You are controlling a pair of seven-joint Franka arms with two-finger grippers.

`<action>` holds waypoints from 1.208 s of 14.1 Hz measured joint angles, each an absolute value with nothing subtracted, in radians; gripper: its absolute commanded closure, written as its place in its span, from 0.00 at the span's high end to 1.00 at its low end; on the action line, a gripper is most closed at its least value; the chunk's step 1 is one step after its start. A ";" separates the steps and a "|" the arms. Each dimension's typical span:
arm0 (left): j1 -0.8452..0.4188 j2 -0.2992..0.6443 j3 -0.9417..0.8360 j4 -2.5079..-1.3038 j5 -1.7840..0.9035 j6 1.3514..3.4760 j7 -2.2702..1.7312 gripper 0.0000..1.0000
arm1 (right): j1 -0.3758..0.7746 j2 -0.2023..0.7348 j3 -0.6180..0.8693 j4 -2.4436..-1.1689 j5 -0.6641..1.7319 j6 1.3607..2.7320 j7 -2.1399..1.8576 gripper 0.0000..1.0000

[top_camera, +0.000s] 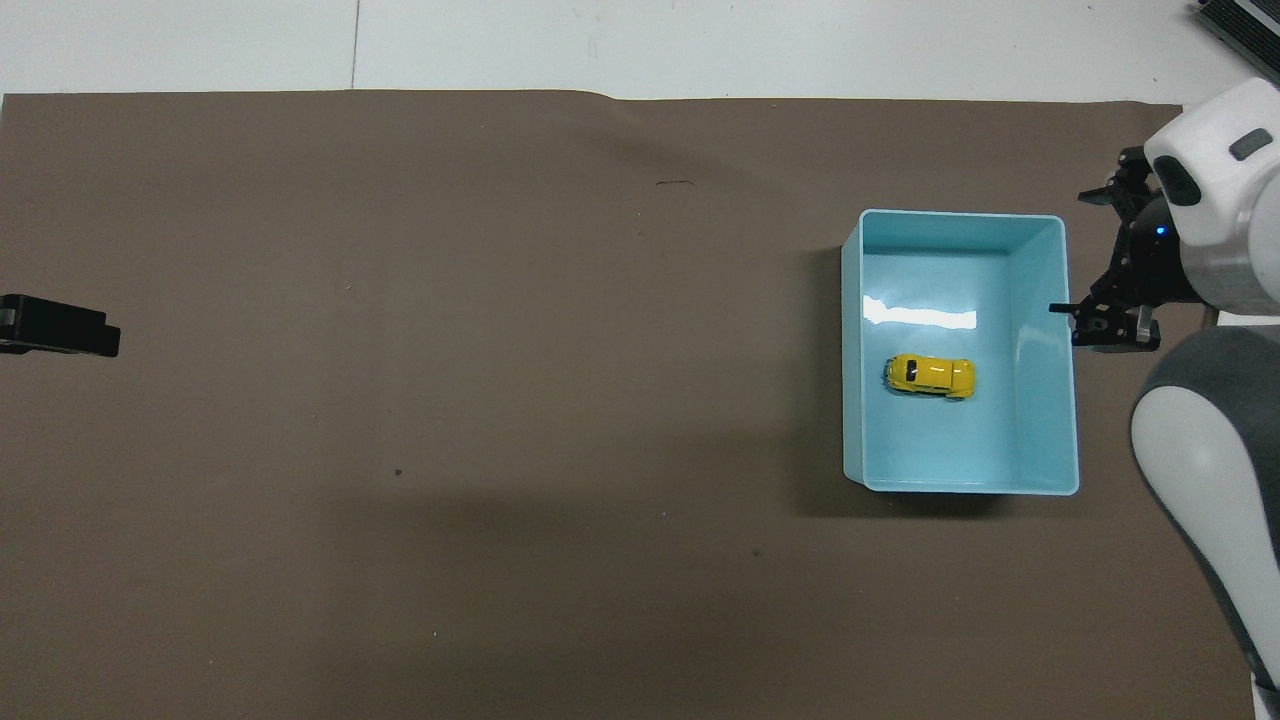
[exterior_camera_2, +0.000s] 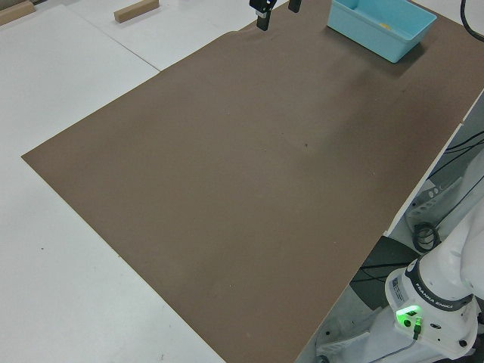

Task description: Wind up and store yellow beetle car

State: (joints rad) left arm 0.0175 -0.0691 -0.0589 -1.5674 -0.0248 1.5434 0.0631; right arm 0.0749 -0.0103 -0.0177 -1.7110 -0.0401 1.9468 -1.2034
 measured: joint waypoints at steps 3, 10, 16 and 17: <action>0.017 -0.069 -0.059 -1.567 -0.025 1.543 0.063 1.00 | 0.075 -0.017 -0.036 -1.673 -0.004 1.854 -1.001 1.00; 0.017 -0.069 -0.059 -1.567 -0.025 1.543 0.063 1.00 | 0.075 -0.020 -0.050 -1.589 0.014 1.666 -0.450 1.00; 0.017 -0.069 -0.059 -1.567 -0.025 1.543 0.063 1.00 | 0.086 -0.020 -0.043 -1.535 0.013 1.574 0.090 1.00; 0.017 -0.069 -0.059 -1.567 -0.025 1.543 0.063 1.00 | 0.086 -0.020 -0.043 -1.535 0.013 1.574 0.101 1.00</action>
State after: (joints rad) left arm 0.0175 -0.0692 -0.0589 -1.5674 -0.0248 1.5433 0.0631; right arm 0.0857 -0.0201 -0.0427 -1.5349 0.0131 1.5738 0.1012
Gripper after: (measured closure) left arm 0.000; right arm 0.000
